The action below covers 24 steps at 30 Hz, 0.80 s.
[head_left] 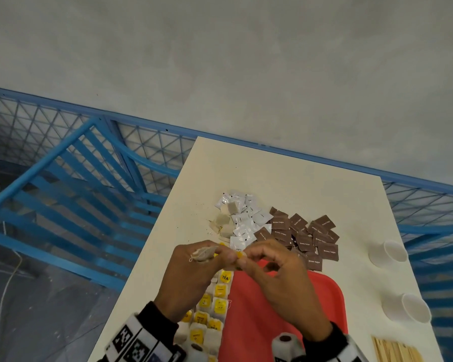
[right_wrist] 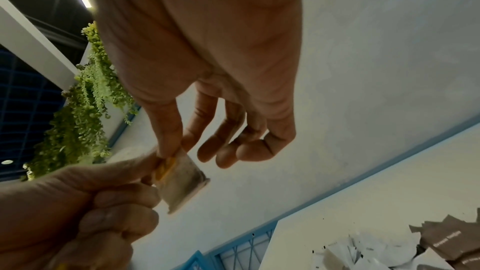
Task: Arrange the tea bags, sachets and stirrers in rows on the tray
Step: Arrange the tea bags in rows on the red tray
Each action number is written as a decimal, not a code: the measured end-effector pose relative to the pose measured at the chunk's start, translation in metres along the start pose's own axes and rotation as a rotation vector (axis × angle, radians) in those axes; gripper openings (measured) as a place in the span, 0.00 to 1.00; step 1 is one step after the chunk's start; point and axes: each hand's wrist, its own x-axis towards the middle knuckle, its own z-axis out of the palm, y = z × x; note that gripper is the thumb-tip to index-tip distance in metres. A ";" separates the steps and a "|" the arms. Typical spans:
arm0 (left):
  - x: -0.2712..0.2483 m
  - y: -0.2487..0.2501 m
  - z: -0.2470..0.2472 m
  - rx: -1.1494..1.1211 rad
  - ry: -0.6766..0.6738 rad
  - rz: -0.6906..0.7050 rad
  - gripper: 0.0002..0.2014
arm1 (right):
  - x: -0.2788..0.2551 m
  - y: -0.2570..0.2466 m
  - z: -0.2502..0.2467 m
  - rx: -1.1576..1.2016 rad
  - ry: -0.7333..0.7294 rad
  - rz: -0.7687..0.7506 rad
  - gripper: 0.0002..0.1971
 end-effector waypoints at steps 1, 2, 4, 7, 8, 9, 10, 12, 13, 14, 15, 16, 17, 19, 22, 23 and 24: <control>0.001 -0.001 -0.001 -0.020 0.038 0.005 0.04 | -0.002 0.000 0.001 -0.003 -0.024 -0.012 0.12; 0.002 -0.001 -0.001 -0.031 0.063 0.008 0.04 | -0.004 0.000 0.002 -0.012 -0.058 -0.019 0.12; 0.003 0.000 -0.003 -0.046 0.070 0.018 0.04 | -0.008 0.001 0.000 -0.032 -0.089 -0.017 0.12; 0.004 0.002 -0.006 -0.060 0.036 0.025 0.04 | -0.005 0.001 -0.004 0.005 0.044 -0.001 0.10; 0.006 0.002 -0.007 -0.048 0.028 0.019 0.05 | -0.001 0.000 -0.004 0.023 0.081 0.004 0.09; 0.007 0.000 -0.009 -0.035 0.024 0.009 0.06 | 0.002 -0.003 -0.003 0.025 0.086 0.002 0.09; 0.008 -0.002 -0.011 -0.025 0.018 -0.002 0.07 | 0.005 -0.006 -0.001 -0.001 0.062 -0.020 0.10; 0.011 -0.007 -0.015 0.001 -0.002 -0.022 0.08 | 0.011 -0.007 0.006 -0.080 -0.032 -0.082 0.11; 0.012 -0.008 -0.015 0.014 -0.003 -0.035 0.08 | 0.014 -0.006 0.010 -0.084 -0.062 -0.083 0.09; 0.012 -0.008 -0.017 0.020 0.002 -0.038 0.08 | 0.017 -0.003 0.013 -0.053 -0.069 -0.055 0.05; 0.013 -0.011 -0.019 0.018 0.017 -0.043 0.08 | 0.021 0.002 0.016 0.014 -0.063 0.000 0.02; 0.014 -0.012 -0.021 0.006 0.039 -0.060 0.08 | 0.025 0.010 0.018 0.088 -0.055 0.062 0.02; 0.014 -0.016 -0.024 0.007 0.072 -0.084 0.09 | 0.027 0.020 0.020 0.136 -0.049 0.129 0.02; 0.014 -0.028 -0.034 0.038 0.118 -0.136 0.12 | 0.030 0.051 0.028 0.116 -0.056 0.262 0.03; 0.011 -0.049 -0.045 0.070 0.121 -0.240 0.14 | 0.023 0.108 0.048 0.056 -0.090 0.479 0.06; 0.009 -0.054 -0.047 0.095 0.110 -0.262 0.12 | 0.020 0.121 0.054 0.066 -0.103 0.538 0.07; 0.007 -0.059 -0.050 0.134 0.102 -0.277 0.11 | 0.017 0.131 0.061 0.087 -0.120 0.583 0.08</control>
